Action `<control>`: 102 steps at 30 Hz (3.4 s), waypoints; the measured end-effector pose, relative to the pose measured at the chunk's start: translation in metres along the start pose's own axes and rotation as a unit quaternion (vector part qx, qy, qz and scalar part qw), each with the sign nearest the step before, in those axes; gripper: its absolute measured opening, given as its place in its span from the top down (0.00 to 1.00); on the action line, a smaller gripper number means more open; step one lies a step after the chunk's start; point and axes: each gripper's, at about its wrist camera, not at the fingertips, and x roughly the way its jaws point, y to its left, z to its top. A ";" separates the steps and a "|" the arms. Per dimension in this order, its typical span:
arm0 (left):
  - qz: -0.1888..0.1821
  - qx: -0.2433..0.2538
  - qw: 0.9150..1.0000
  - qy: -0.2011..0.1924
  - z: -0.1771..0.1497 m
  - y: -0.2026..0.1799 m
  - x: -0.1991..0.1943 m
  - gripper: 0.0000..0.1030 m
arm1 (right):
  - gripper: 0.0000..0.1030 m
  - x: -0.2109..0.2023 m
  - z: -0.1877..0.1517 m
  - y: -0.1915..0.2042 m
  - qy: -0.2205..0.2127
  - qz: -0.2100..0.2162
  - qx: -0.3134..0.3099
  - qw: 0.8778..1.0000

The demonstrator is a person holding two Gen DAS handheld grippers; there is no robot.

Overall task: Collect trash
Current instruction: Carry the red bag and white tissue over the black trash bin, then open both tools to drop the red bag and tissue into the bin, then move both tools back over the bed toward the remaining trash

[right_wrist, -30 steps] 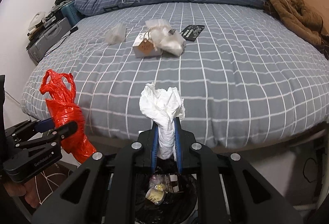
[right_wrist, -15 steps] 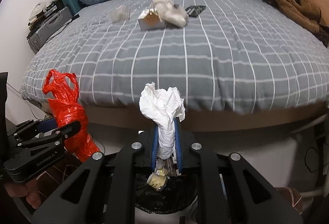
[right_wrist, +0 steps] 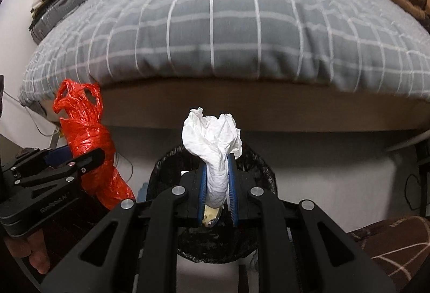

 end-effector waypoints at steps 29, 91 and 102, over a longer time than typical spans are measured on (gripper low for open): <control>0.004 -0.008 0.999 0.043 -0.007 0.011 0.048 0.54 | 0.29 0.054 -0.009 0.016 0.050 -0.001 -0.024 0.998; -0.028 0.022 0.998 -0.060 0.031 -0.054 -0.038 0.06 | 0.07 -0.072 0.017 -0.072 -0.100 -0.088 0.032 0.991; -0.011 0.001 0.995 -0.104 0.083 -0.028 -0.071 0.06 | 0.07 -0.091 0.067 -0.054 -0.130 -0.083 0.007 0.988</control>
